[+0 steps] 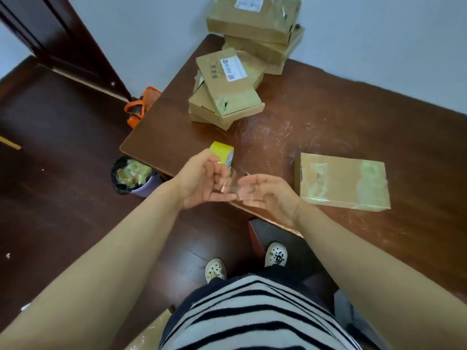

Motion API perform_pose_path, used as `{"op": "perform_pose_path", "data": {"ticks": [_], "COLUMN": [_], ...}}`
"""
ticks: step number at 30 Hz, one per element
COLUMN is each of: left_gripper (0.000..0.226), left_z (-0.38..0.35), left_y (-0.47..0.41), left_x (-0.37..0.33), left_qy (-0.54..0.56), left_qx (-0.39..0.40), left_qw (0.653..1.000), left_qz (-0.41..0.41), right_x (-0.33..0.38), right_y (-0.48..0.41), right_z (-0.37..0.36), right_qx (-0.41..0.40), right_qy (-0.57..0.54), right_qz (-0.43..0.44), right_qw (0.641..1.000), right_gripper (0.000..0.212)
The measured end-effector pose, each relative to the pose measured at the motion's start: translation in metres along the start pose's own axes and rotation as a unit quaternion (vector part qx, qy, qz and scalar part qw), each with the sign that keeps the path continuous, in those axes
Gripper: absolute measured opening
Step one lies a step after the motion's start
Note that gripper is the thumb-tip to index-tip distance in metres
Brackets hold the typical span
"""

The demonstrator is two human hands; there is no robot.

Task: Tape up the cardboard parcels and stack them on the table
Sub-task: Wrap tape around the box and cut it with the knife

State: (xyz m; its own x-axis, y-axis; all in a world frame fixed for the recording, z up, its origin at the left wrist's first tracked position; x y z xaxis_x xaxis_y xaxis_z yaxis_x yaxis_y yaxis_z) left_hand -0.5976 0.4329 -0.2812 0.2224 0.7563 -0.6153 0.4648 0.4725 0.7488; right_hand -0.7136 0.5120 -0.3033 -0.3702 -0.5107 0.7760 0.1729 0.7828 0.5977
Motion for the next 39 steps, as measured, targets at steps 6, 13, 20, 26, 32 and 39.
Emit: {"op": "perform_pose_path", "data": {"ticks": [6,13,20,26,32,39], "left_gripper": [0.033,0.019,0.013,0.020,0.022,0.017], "left_z": [-0.042,-0.111,-0.232,-0.308,-0.333,-0.338], "left_y": [-0.030,-0.082,-0.126,-0.151,-0.166,-0.180], "left_x": [-0.013,-0.034,-0.036,-0.024,-0.016,-0.026], "left_qy": [-0.029,-0.290,-0.454,-0.576,-0.626,-0.639], "left_qx": [-0.011,-0.121,-0.057,0.000,0.023,0.033], "left_qw": [1.000,0.940,0.850,0.752,0.712,0.704], "left_qz": [0.004,-0.132,-0.261,-0.321,-0.316,-0.307], "right_x": [0.001,0.008,-0.003,-0.020,-0.033,-0.027], "right_y": [0.009,0.038,0.071,0.079,0.076,0.067], "right_z": [0.061,0.156,0.240,0.280,0.298,0.295], "right_qx": [-0.134,-0.250,-0.361,-0.410,-0.457,-0.494], "right_qy": [-0.050,-0.098,-0.179,-0.224,-0.233,-0.213], "right_qz": [0.000,-0.011,-0.018,-0.058,-0.063,-0.061], "right_qw": [0.990,0.963,0.915,0.882,0.856,0.841], "right_gripper": [0.006,0.007,0.009,0.003,0.008,0.008]}}
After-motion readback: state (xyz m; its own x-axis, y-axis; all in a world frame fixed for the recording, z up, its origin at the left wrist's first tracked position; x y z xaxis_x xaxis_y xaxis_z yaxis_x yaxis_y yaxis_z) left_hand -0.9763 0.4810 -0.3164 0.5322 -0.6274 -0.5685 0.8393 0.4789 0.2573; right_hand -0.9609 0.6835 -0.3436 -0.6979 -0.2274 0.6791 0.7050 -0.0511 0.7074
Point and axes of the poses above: each hand's wrist, its own y-axis away from the middle knuckle, its own z-axis out of the back of the hand, x = y × z, the point moved 6 cm from there along -y, towards the middle knuckle, and after that the axes turned 13 degrees about -x, right-handed, at the moved point
